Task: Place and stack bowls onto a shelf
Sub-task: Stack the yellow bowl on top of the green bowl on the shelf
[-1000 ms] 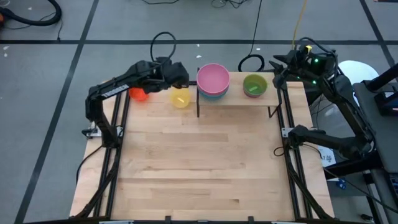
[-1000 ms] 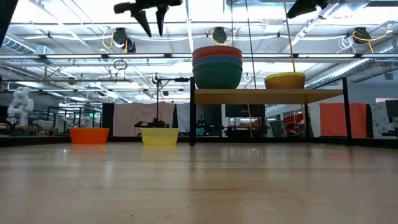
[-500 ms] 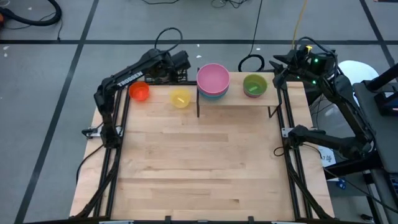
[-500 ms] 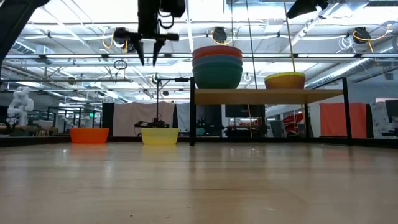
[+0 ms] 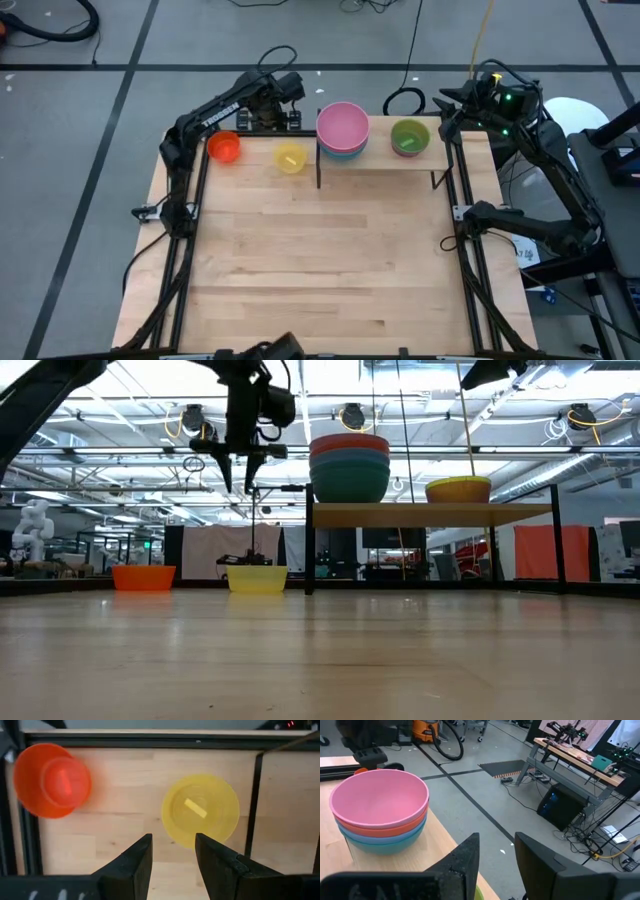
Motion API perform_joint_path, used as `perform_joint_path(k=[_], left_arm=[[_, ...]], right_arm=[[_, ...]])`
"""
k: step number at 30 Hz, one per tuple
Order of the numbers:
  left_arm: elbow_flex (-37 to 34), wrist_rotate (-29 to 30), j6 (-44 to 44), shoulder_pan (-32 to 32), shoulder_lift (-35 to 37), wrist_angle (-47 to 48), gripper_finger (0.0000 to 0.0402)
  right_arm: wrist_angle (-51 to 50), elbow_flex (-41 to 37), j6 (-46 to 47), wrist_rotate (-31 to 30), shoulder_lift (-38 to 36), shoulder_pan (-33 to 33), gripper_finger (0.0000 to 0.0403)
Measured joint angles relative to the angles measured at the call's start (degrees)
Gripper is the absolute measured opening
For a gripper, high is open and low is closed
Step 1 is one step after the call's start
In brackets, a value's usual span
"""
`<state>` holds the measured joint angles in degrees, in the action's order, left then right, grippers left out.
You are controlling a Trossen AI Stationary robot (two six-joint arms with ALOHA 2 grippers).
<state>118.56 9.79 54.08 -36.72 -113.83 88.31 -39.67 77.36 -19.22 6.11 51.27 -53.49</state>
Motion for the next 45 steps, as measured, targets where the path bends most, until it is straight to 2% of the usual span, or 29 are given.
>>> perform_joint_path(k=[3, 20, 30, 45], left_arm=[[0.0, -2.4, -2.3, -1.1, -1.7, 0.1, 0.0154], [0.0, -5.3, -8.3, -6.2, -9.3, 0.1, 0.0154], [0.0, -10.2, -10.6, -8.9, -10.3, -0.7, 0.0122], [0.0, -10.0, -14.5, -8.4, -12.7, -1.9, 0.0115]], right_arm=[[0.0, 0.0, -0.1, 0.0, 0.0, 0.0, 0.0118], [0.0, 0.0, -1.2, 0.0, 0.0, 0.0, 0.0118], [0.0, 0.0, -1.2, 0.0, 0.0, 0.0, 0.0118], [0.6, 0.0, -2.9, 0.0, 0.0, 0.0, 0.0118]])
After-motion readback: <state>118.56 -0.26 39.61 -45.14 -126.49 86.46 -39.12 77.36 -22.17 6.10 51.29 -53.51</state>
